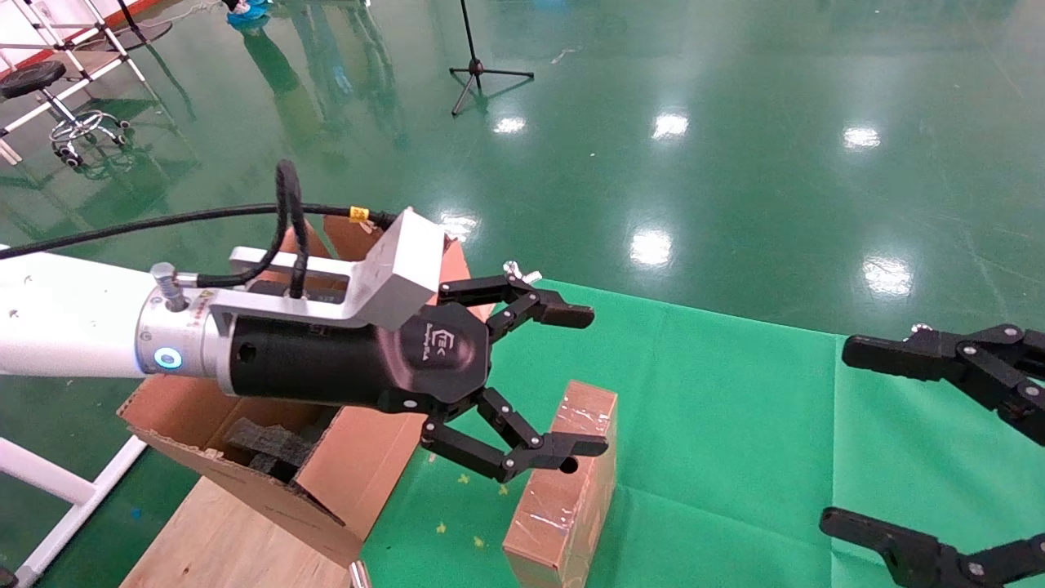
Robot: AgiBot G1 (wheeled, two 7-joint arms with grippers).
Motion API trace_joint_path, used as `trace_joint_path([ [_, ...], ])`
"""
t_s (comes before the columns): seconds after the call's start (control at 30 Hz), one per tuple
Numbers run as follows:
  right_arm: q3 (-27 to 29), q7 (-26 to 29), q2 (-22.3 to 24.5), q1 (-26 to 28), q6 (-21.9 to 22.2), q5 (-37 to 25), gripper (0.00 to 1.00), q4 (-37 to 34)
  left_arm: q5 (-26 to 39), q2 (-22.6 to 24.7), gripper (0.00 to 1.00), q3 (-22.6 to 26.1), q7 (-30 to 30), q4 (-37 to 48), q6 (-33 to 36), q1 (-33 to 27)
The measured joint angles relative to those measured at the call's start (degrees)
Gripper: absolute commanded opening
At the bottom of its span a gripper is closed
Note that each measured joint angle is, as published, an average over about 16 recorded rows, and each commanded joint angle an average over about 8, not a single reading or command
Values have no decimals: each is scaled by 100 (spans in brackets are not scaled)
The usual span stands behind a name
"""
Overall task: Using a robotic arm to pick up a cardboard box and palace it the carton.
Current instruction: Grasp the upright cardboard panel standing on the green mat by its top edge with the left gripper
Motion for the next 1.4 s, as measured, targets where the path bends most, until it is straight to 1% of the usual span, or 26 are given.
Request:
trace_joint_path([
  [0.17, -1, -1, 0, 1, 0, 0, 0, -1, 294, -37, 100, 63, -123, -46, -145, -102],
  [0.37, -4, -2, 0, 2, 0, 1, 0, -3, 1031, 42, 100, 275, -444, -148, -326, -487],
  [0.5, -5, -3, 1, 3, 0, 2, 0, -4, 1656, 199, 100, 499, -901, -213, -413, -885],
  [0.63, -7, -4, 1, 4, 0, 3, 0, -5, 2341, 503, 100, 806, -1583, -254, -376, -1390],
  [0.73, -9, -5, 2, 4, 0, 4, 0, -5, 2771, 799, 100, 1050, -2241, -243, -234, -1782],
  [0.83, -10, -6, 2, 5, 1, 5, 0, -5, 3188, 1111, 100, 1310, -3022, -230, -38, -2155],
  [1.0, -12, -7, 3, 5, 2, 6, 0, -5, 3897, 1663, 100, 1836, -4488, -212, 333, -2766],
  [1.13, -14, -8, 4, 6, 3, 7, 0, -5, 4343, 2072, 100, 2388, -5761, -196, 617, -3241],
  [1.27, -16, -9, 5, 6, 3, 9, 0, -5, 4517, 2408, 100, 3036, -7046, -192, 804, -3663],
  [1.4, -17, -10, 5, 6, 4, 10, 0, -5, 4405, 2645, 100, 3701, -8143, -201, 865, -4019],
])
